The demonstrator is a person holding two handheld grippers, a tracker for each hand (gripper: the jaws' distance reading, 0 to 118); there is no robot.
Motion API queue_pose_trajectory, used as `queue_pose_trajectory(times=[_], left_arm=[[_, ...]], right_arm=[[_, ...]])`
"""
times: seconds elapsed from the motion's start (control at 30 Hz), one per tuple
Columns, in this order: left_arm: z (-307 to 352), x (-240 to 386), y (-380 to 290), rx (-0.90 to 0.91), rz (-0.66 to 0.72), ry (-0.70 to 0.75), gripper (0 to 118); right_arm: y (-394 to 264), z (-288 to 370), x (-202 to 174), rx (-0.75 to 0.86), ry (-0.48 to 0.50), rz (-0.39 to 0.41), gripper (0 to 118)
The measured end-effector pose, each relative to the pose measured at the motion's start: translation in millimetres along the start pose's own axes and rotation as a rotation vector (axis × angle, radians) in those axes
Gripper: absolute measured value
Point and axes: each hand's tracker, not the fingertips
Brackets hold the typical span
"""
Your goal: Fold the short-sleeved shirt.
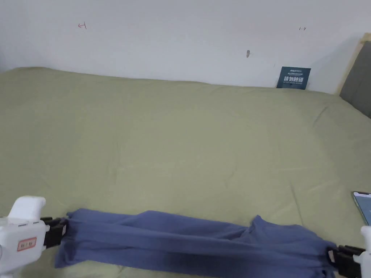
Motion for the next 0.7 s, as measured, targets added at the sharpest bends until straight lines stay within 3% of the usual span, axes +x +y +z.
queue_pose_trajectory(times=[0.1, 0.13, 0.17, 0.2, 0.23, 0.3, 0.33, 0.47, 0.53, 0.57, 0.6, 0.63, 0.67, 0.7], left_arm=[[-5.3, -0.1, -8.8, -0.014, 0.018, -0.009, 11], [-5.5, 0.4, -10.3, -0.016, 0.022, -0.005, 22], [-5.1, -0.2, -11.6, -0.016, 0.033, -0.003, 49], [-3.3, -0.2, -12.8, -0.007, 0.04, -0.007, 94], [-0.8, 1.2, -11.0, 0.005, 0.049, 0.036, 101], [8.3, 1.8, -5.6, 0.059, 0.066, 0.067, 106], [16.0, 3.0, -1.0, 0.09, 0.079, 0.07, 108], [47.7, 20.7, 20.5, 0.177, 0.079, 0.12, 108], [60.0, 31.0, 30.1, 0.237, 0.058, 0.14, 103], [66.6, 38.0, 33.5, 0.267, 0.037, 0.147, 92], [72.3, 45.1, 35.4, 0.305, 0.014, 0.144, 54], [74.6, 49.3, 36.0, 0.33, 0.007, 0.157, 9], [76.2, 53.6, 34.9, 0.363, 0.018, 0.206, 0], [79.6, 57.7, 34.9, 0.401, 0.026, 0.188, 0]], right_arm=[[-8.9, -9.9, 1.8, -0.014, -0.004, -0.001, 2], [-9.9, -10.8, 2.9, -0.011, -0.002, -0.007, 12], [-11.2, -7.2, -1.4, 0.006, -0.009, -0.022, 43], [-9.7, -5.6, -1.5, 0.025, -0.028, -0.034, 102], [-8.5, -4.3, -1.3, 0.038, -0.04, -0.04, 118], [-6.0, 11.9, -5.6, 0.124, -0.09, -0.083, 117], [5.2, 19.8, -9.5, 0.155, -0.065, -0.066, 111], [20.9, 36.2, -32.8, 0.243, -0.097, -0.052, 115], [29.9, 47.6, -50.0, 0.287, -0.112, -0.049, 109], [31.9, 49.7, -55.0, 0.347, -0.139, -0.039, 93], [34.3, 56.3, -67.0, 0.4, -0.174, -0.021, 48], [35.1, 58.5, -75.0, 0.425, -0.197, -0.012, 5], [31.5, 60.7, -83.2, 0.438, -0.25, -0.026, 0], [32.9, 65.0, -89.9, 0.513, -0.258, -0.017, 0]])
